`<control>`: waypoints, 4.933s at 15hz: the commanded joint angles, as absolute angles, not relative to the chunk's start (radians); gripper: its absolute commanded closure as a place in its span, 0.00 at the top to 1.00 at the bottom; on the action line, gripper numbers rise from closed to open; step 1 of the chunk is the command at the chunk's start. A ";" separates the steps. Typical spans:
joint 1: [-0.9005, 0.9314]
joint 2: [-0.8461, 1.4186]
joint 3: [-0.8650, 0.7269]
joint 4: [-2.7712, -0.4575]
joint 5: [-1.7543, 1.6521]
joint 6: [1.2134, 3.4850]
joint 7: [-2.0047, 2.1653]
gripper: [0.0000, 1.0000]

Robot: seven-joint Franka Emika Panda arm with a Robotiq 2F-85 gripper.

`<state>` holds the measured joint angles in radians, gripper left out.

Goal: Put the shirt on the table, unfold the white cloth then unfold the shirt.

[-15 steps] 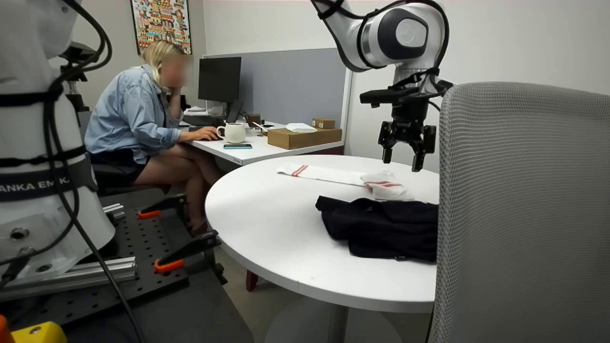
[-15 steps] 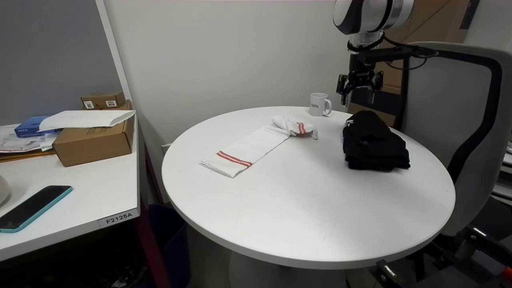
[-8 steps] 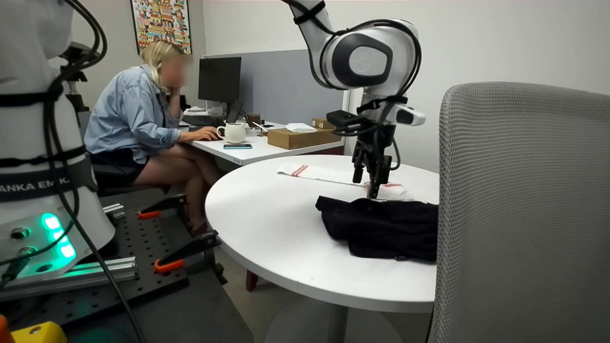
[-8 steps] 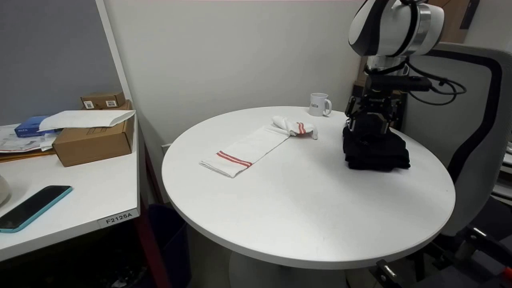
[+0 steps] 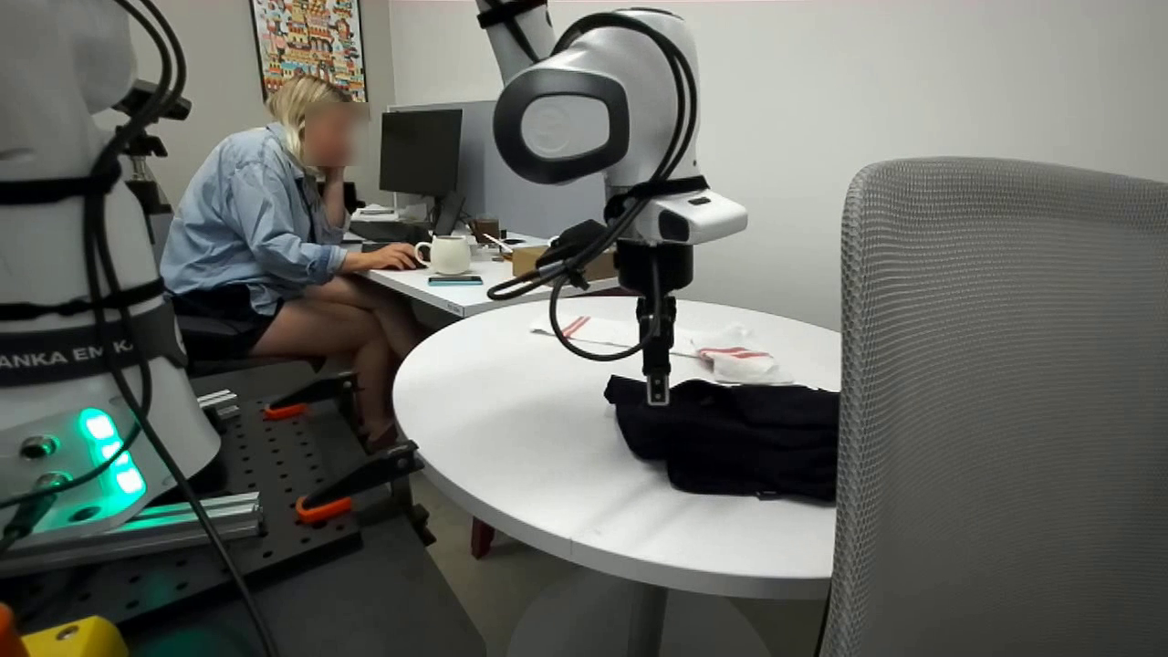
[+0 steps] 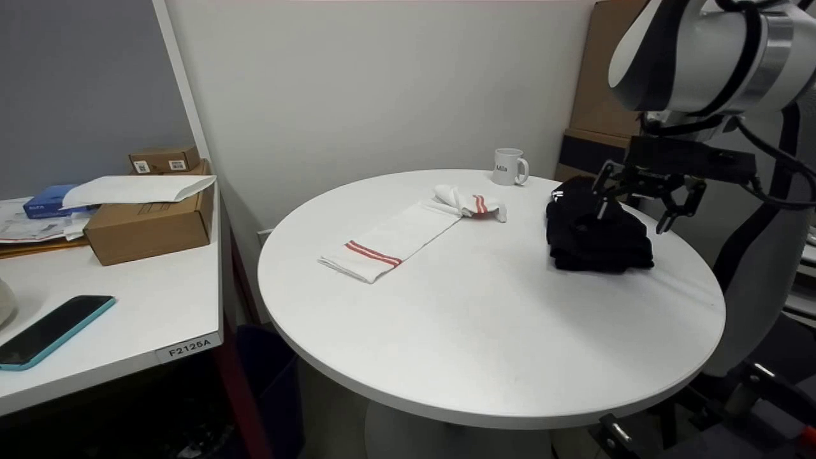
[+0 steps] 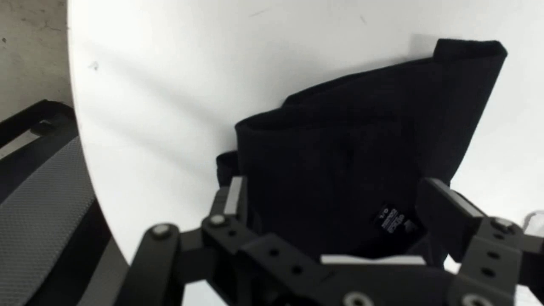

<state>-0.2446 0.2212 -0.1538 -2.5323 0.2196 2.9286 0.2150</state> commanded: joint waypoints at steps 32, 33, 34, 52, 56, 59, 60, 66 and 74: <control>-0.080 0.533 -0.282 -2.066 0.097 2.647 0.504 1.00; -0.078 0.545 -0.284 -2.055 0.098 2.648 0.507 1.00; -0.076 0.556 -0.284 -2.046 0.100 2.650 0.507 1.00; -0.038 0.578 -0.293 -1.995 0.103 2.682 0.481 0.07; -0.043 0.470 -0.275 -2.027 0.105 2.687 0.446 0.00; -0.044 0.374 -0.277 -2.038 0.088 2.689 0.430 0.01; -0.048 0.342 -0.276 -2.033 0.083 2.683 0.423 0.01; -0.081 0.207 -0.248 -2.003 0.082 2.660 0.364 0.01; -0.154 0.109 -0.150 -1.931 0.223 2.441 0.022 0.01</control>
